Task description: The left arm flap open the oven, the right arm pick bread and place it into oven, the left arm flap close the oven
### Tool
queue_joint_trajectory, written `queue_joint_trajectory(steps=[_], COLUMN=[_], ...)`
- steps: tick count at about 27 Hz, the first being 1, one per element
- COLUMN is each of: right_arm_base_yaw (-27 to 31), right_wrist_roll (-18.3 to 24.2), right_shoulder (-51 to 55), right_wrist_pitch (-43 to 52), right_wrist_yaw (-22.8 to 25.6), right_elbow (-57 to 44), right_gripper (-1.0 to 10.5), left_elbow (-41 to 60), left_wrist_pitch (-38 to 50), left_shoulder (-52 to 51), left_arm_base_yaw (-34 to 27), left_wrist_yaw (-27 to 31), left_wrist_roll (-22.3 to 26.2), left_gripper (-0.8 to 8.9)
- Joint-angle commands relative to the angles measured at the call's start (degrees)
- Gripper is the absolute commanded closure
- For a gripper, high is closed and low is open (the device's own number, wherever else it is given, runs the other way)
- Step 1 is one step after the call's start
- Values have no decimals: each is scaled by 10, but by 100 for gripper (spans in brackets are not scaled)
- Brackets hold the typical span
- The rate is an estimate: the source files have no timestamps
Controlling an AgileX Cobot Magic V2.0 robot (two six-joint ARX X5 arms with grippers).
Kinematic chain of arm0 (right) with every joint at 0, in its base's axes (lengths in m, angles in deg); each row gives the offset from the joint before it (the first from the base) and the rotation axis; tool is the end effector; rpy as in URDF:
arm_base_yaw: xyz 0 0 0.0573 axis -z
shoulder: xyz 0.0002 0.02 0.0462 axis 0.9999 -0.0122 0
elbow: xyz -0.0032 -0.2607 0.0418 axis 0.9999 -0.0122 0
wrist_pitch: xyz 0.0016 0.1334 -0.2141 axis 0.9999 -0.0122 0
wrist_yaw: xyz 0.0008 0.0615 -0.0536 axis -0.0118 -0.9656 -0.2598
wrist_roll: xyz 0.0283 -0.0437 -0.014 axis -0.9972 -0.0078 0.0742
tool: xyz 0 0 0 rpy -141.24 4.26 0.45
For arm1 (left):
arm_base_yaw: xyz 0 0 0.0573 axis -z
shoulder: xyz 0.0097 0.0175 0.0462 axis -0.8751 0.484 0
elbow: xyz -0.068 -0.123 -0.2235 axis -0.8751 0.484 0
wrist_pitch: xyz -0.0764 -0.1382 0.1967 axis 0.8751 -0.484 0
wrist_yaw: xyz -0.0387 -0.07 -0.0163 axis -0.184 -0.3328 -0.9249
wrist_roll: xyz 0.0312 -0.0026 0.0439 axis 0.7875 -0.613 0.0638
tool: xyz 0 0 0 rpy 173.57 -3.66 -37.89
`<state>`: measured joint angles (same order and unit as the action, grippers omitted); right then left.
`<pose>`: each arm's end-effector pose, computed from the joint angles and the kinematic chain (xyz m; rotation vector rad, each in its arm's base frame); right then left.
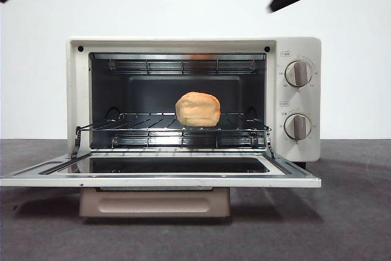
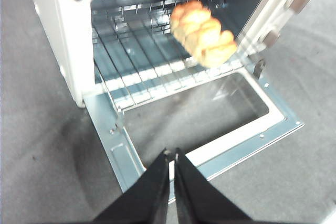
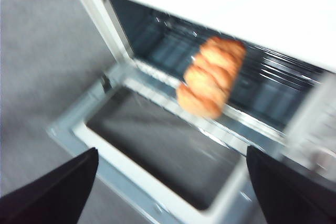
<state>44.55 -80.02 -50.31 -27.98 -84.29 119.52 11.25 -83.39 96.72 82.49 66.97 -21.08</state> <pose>0.1521 0.1499 0.3259 -0.0139 0.6364 0.6630 0.1186 -0.0539 0.3055 -0.0474 0.6231 -0.5608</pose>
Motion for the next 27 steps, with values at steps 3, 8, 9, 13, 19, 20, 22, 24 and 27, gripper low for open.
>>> queue_joint_trajectory(steps=[3,8,9,13,19,20,22,24,27], right_arm_base_yaw=[10,16,18,19,19,19,19,19,19], right_wrist_roll=[72,83,85,86,85,85,85,85,85], right_shoulder=[49,81,86,91,91,91,91,91,91], right_wrist_pitch=[-69,-103,-109,-117,-118,-119,-123,-127,-131], right_wrist_yaw=[0,-31,-44,-47,-47,-47,-47,-47,-47], right_elbow=[2,1,1,1,1,1,1,1,1], right_gripper=[496,496,496,496,496,496,496,496,496], left_elbow=[-3,-3,-3,-3,16,24,50,77,104], left_wrist_pitch=[24,34,33,33,61,69,97,133,172], left_shoulder=[27,40,42,44,58,63,76,94,131], left_arm_base_yaw=[-2,-2,-2,-2,-22,-29,-47,-65,-89], left_wrist_yaw=[0,0,0,0,0,0,-3,-22,-47], left_wrist_roll=[-2,-11,-11,-14,-20,-28,-40,-52,-59], left_gripper=[797,797,797,797,798,799,799,799,799])
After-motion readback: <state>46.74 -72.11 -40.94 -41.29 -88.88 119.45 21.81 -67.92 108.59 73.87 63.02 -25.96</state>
